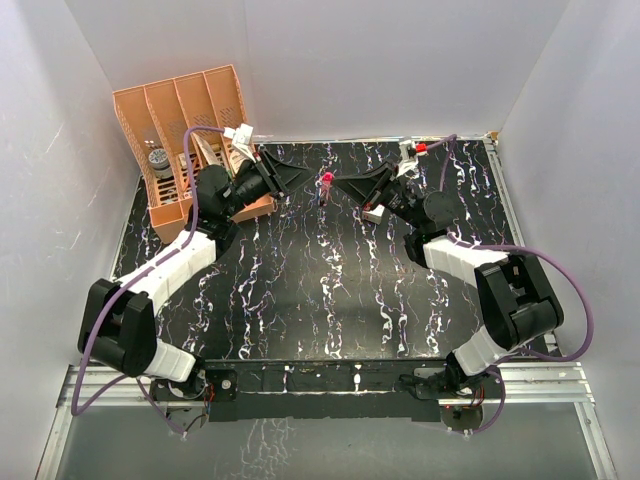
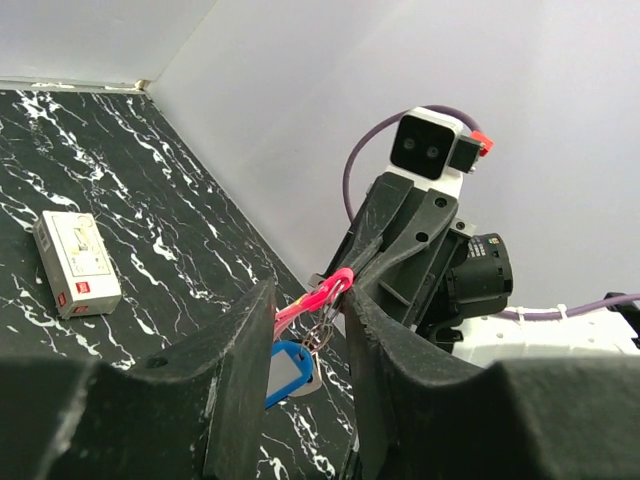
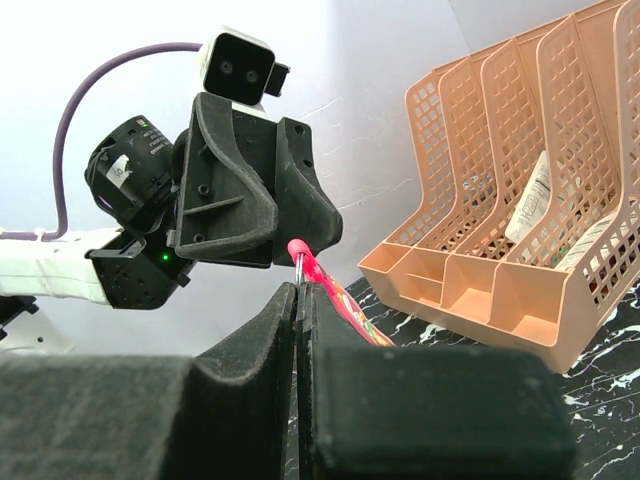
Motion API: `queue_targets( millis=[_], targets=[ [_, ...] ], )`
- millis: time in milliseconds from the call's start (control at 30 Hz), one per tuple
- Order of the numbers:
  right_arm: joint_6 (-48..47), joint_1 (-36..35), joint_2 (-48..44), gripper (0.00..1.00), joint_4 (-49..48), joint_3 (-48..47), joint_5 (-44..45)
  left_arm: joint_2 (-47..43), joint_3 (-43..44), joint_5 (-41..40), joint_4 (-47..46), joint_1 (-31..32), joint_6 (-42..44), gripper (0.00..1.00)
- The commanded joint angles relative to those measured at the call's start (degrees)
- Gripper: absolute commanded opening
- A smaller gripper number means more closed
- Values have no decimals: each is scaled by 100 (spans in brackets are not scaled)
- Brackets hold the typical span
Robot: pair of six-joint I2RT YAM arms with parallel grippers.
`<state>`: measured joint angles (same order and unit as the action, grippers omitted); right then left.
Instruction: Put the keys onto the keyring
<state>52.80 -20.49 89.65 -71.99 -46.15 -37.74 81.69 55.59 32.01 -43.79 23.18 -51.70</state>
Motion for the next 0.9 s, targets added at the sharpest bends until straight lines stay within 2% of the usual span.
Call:
queue_targets(
  millis=[0, 333, 633, 867],
  targets=[
    [50, 28, 0, 0, -321, -111, -32, 9, 126, 273, -471, 90, 5, 32],
    [15, 28, -47, 0, -202, -137, -40, 303, 494, 411, -121, 384, 270, 30],
    [44, 35, -29, 0, -197, -147, -45, 217, 448, 324, -154, 424, 345, 22],
    [71, 28, 28, 0, -178, -189, -104, 119, 346, 230, -301, 424, 348, 21]
  ],
)
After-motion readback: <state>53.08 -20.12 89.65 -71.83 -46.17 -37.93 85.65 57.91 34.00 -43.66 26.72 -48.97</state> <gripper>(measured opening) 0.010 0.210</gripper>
